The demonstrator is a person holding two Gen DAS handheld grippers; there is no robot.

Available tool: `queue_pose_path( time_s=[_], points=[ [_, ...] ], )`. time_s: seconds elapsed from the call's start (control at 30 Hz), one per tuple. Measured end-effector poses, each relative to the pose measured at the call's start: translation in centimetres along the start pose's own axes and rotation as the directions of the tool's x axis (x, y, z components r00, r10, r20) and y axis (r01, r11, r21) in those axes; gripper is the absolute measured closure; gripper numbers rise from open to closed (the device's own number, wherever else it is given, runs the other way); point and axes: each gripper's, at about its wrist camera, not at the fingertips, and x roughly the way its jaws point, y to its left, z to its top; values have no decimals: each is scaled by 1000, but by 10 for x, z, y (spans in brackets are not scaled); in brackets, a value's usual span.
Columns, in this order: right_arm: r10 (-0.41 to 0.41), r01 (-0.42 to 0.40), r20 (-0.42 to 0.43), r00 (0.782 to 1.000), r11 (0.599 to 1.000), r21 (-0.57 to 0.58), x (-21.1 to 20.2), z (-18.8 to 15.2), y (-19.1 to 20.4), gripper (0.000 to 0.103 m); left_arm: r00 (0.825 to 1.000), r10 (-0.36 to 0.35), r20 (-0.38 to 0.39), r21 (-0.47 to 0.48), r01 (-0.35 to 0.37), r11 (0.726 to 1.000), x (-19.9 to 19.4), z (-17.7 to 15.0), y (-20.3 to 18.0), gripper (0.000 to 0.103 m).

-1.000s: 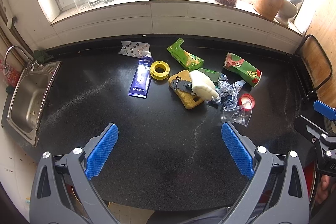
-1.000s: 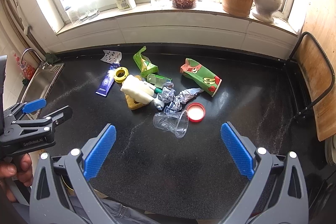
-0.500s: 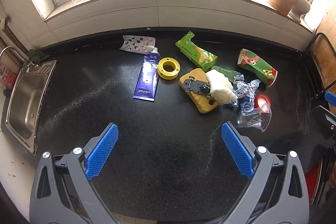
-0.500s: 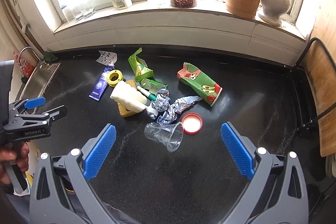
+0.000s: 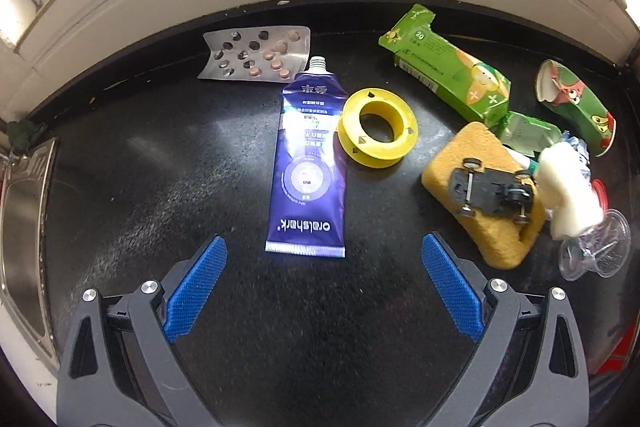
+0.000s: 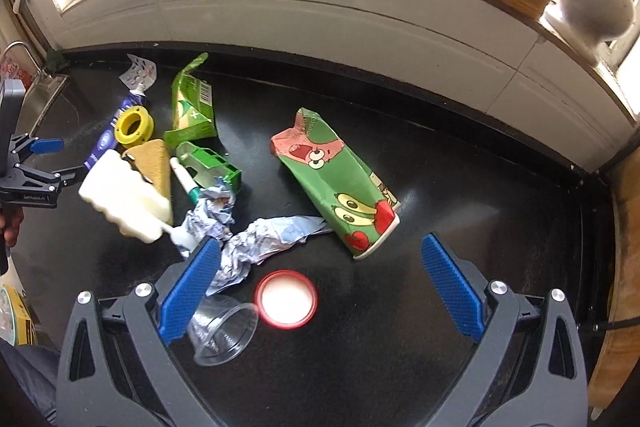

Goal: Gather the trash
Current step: 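Grasp the blue toothpaste tube with the left tool while the right tool grasps the green cartoon carton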

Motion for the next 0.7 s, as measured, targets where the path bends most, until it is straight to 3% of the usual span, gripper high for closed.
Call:
queue_pose_path(
  time_s=[0.2,0.23,0.37,0.47,0.6,0.7],
  points=[
    [18,-22,-70,997,999,-49,55,24,-16,6,999,-2,-42,58,4,998,52,24,20,7],
    [31,-36,-83,996,998,-59,63,27,-18,6,999,-41,-28,52,42,998,55,28,25,8],
    [60,-74,-139,989,992,-97,90,36,-26,10,998,-64,24,70,63,996,62,40,37,6],
    [86,-106,-173,981,988,-112,107,40,-30,24,996,-66,58,82,61,995,66,48,41,5],
    [77,-103,-184,980,985,-136,114,43,-34,43,997,-58,46,67,54,996,67,56,45,5],
    [82,-107,-182,980,985,-133,114,43,-34,45,997,-52,53,62,49,997,67,57,37,9]
  ],
)
